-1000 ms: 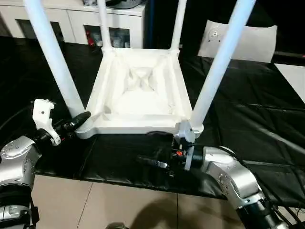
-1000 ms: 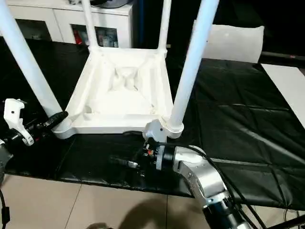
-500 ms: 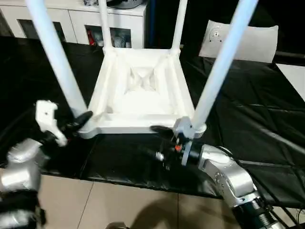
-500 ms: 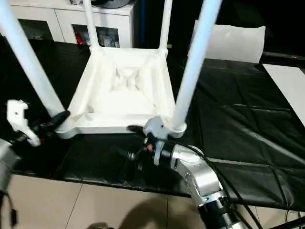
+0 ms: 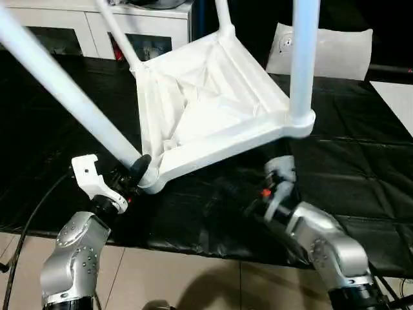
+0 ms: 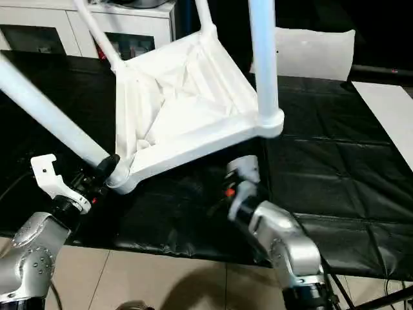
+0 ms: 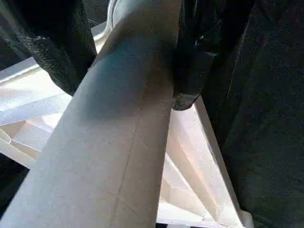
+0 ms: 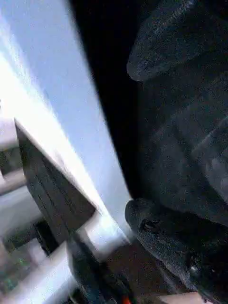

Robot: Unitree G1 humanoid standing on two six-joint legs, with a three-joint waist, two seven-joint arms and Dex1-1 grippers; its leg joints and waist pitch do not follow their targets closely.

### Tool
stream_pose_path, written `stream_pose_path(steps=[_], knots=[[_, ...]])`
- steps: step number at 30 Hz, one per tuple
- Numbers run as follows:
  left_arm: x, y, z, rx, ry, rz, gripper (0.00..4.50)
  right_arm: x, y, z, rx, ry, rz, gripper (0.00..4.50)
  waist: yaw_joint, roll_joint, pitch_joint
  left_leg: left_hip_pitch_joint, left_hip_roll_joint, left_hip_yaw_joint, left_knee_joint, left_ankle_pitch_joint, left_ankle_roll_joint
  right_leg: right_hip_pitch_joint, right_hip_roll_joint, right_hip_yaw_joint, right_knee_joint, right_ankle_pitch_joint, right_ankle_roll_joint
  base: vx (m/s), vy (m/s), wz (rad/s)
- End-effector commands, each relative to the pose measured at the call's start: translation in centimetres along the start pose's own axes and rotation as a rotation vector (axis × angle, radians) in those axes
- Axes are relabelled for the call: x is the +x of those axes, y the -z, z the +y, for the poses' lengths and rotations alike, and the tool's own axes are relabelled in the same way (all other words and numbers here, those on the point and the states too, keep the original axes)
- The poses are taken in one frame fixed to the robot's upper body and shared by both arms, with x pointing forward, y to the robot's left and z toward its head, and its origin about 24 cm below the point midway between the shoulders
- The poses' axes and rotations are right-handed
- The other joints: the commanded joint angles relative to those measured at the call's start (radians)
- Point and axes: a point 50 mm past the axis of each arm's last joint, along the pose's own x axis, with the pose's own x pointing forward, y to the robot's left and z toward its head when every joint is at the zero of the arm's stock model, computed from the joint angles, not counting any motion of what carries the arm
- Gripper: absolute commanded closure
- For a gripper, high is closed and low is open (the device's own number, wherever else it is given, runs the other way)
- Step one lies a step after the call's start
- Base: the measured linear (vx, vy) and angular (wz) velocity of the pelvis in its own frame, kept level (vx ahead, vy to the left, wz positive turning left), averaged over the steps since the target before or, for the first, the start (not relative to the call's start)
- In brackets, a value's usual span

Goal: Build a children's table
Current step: Flip table

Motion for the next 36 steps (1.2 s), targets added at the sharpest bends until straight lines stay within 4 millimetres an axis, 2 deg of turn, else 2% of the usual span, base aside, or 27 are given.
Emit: stream_pose_path(steps=[1, 4, 8, 10, 12, 16, 20, 22, 23, 26, 29, 31, 35, 36], knots=[[0.2, 0.9, -1.8, -0.128, 0.103, 0.027, 2.49, 0.4, -0.7, -0.7, 0.075, 0.074, -0.028, 0.0, -0.004, -0.008, -0.052, -0.008, 0.067, -0.025, -0.077, -0.053, 0.051, 0.046, -0.106, 0.079, -0.082, -0.221, -0.104, 0.0, 0.0, 0.0], [0.1, 1.2, -2.4, -0.134, 0.13, 0.053, 2.49, 1.1, -1.0, -1.1, 0.141, 0.111, -0.048, 0.0, -0.005, -0.006, -0.055, -0.005, 0.066, -0.021, -0.074, -0.034, 0.045, 0.045, -0.104, 0.081, -0.075, -0.168, -0.118, 0.0, 0.0, 0.0], [0.1, 1.3, -2.9, -0.148, 0.147, 0.069, 2.49, 2.6, -1.3, -1.0, 0.277, 0.11, -0.057, 0.0, -0.003, -0.006, -0.054, -0.007, 0.066, -0.021, -0.075, -0.026, 0.049, 0.047, -0.104, 0.081, -0.073, -0.148, -0.119, 0.0, 0.0, 0.0], [0.1, 1.3, -2.9, -0.149, 0.151, 0.07, 2.49, 2.8, -1.2, -1.0, 0.288, 0.117, -0.047, 0.0, -0.003, -0.004, -0.054, -0.006, 0.066, -0.021, -0.074, -0.025, 0.041, 0.047, -0.104, 0.08, -0.073, -0.148, -0.12, 0.0, 0.0, 0.0], [0.2, 1.3, -3.0, -0.15, 0.157, 0.073, 2.49, 3.3, -1.3, -0.9, 0.328, 0.114, -0.06, 0.0, -0.001, -0.008, -0.055, -0.006, 0.065, -0.02, -0.075, -0.024, 0.035, 0.049, -0.105, 0.081, -0.073, -0.145, -0.116, 0.0, 0.0, 0.0], [0.2, 1.3, -3.3, -0.153, 0.179, 0.089, 2.49, 4.9, -1.9, -0.1, 0.476, 0.067, -0.125, 0.0, -0.005, -0.003, -0.055, -0.006, 0.066, -0.021, -0.077, -0.036, 0.032, 0.048, -0.107, 0.081, -0.072, -0.152, -0.119, 0.0, 0.0, 0.0], [0.2, 1.4, -3.5, -0.151, 0.19, 0.105, 2.49, 6.6, -2.1, 0.1, 0.556, 0.103, -0.164, 0.0, -0.004, 0.001, -0.056, -0.004, 0.067, -0.019, -0.076, -0.029, 0.021, 0.045, -0.108, 0.082, -0.069, -0.133, -0.127, 0.0, 0.0, 0.0], [0.2, 1.4, -3.6, -0.15, 0.19, 0.107, 2.49, 6.9, -2.2, 0.1, 0.572, 0.11, -0.175, 0.0, -0.005, 0.0, -0.056, -0.007, 0.066, -0.02, -0.077, -0.022, 0.02, 0.049, -0.107, 0.081, -0.065, -0.11, -0.128, 0.0, 0.0, 0.0], [0.2, 1.5, -3.6, -0.149, 0.193, 0.11, 2.49, 7.6, -2.4, 0.3, 0.609, 0.117, -0.204, 0.29, -0.004, 0.0, -0.057, -0.005, 0.067, -0.019, -0.076, -0.025, 0.02, 0.047, -0.107, 0.081, -0.065, -0.109, -0.128, 0.0, 0.0, 0.0], [0.2, 1.5, -3.7, -0.148, 0.193, 0.111, 2.49, 8.1, -2.5, 0.6, 0.628, 0.119, -0.219, 0.39, -0.006, -0.001, -0.056, -0.004, 0.066, -0.018, -0.077, -0.037, 0.016, 0.047, -0.106, 0.082, -0.067, -0.123, -0.125, 0.0, 0.0, 0.0], [0.3, 1.5, -3.8, -0.147, 0.191, 0.112, 2.49, 8.4, -2.6, 0.8, 0.637, 0.116, -0.225, 0.78, -0.005, -0.002, -0.058, -0.006, 0.065, -0.018, -0.076, -0.023, 0.022, 0.049, -0.107, 0.082, -0.065, -0.113, -0.121, 0.0, 0.0, 0.0], [0.3, 1.5, -3.8, -0.146, 0.186, 0.109, 2.49, 8.5, -2.6, 0.8, 0.636, 0.122, -0.227, 0.87, -0.005, -0.004, -0.057, -0.006, 0.065, -0.018, -0.076, -0.022, 0.026, 0.049, -0.107, 0.082, -0.065, -0.114, -0.12, 0.0, 0.0, 0.0], [0.4, 1.6, -3.8, -0.145, 0.18, 0.111, 2.49, 8.7, -2.6, 1.0, 0.629, 0.118, -0.227, 1.25, -0.004, -0.003, -0.057, -0.005, 0.066, -0.017, -0.076, -0.022, 0.027, 0.048, -0.106, 0.082, -0.066, -0.119, -0.117, 0.0, 0.0, 0.0], [0.4, 1.7, -3.8, -0.144, 0.179, 0.112, 2.49, 8.7, -2.6, 1.0, 0.627, 0.115, -0.227, 1.31, -0.004, 0.001, -0.057, -0.005, 0.065, -0.017, -0.075, -0.023, 0.026, 0.048, -0.106, 0.082, -0.066, -0.119, -0.118, 0.0, 0.0, 0.0]])
